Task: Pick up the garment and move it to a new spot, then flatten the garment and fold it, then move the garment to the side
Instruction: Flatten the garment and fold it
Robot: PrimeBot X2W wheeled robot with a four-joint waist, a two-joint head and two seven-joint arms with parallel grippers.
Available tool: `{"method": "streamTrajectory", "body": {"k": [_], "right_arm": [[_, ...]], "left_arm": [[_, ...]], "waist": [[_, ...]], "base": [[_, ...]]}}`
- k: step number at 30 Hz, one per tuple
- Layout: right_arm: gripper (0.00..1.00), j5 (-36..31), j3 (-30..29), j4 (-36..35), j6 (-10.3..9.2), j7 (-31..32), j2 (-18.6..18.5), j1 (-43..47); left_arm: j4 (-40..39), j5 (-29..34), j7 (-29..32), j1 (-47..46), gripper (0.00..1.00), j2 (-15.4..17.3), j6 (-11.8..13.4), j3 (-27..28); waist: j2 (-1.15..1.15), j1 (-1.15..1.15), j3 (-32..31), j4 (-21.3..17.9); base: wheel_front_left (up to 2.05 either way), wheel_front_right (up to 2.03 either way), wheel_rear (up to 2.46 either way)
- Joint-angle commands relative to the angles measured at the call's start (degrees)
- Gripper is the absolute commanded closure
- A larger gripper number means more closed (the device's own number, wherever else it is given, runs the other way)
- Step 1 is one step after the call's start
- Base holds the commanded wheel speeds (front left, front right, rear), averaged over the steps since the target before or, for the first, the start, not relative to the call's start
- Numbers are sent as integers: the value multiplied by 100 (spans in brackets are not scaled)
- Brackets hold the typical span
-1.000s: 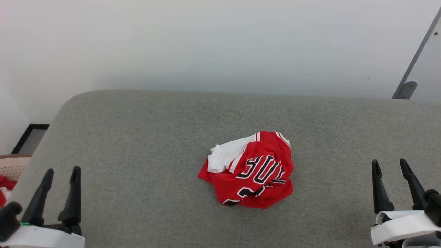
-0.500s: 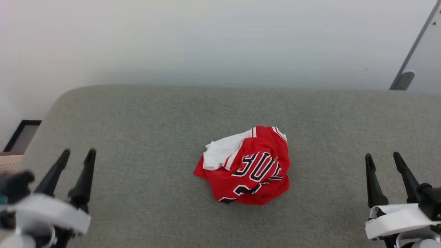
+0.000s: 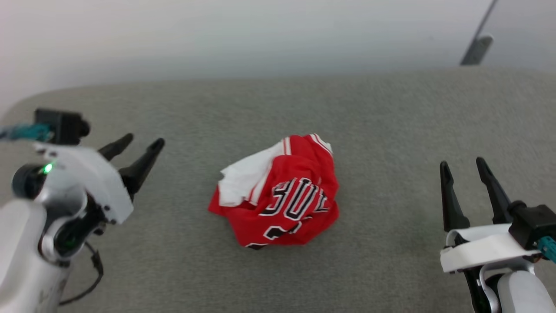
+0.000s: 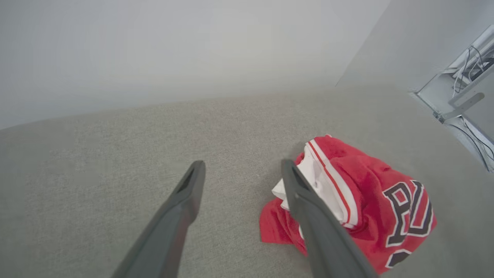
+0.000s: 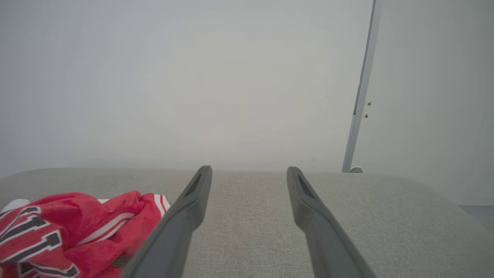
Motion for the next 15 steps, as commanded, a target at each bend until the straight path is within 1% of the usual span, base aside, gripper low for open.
{"method": "streamTrajectory", "body": {"k": [1, 3, 7, 15], "right_arm": [[0, -48, 19, -9, -8, -5, 14, -54], [0, -62, 28, -20, -8, -4, 42, -111], [0, -71, 59, -49, -8, -4, 98, -187], [0, -115, 132, -77, -8, -5, 190, -318]], "left_arm": [[57, -49, 87, -86, 0, -11, -23, -12], [189, -40, 430, -314, 0, 2, -27, -190], [489, -80, 908, -726, 0, -68, -41, -427], [1220, -93, 1585, -1455, 0, -272, -94, -869]], "waist": [[0, 0, 296, -300], [0, 0, 395, -392], [0, 0, 592, -551], [0, 0, 949, -737]], "base": [[0, 0, 0], [0, 0, 0], [0, 0, 0], [0, 0, 0]]}}
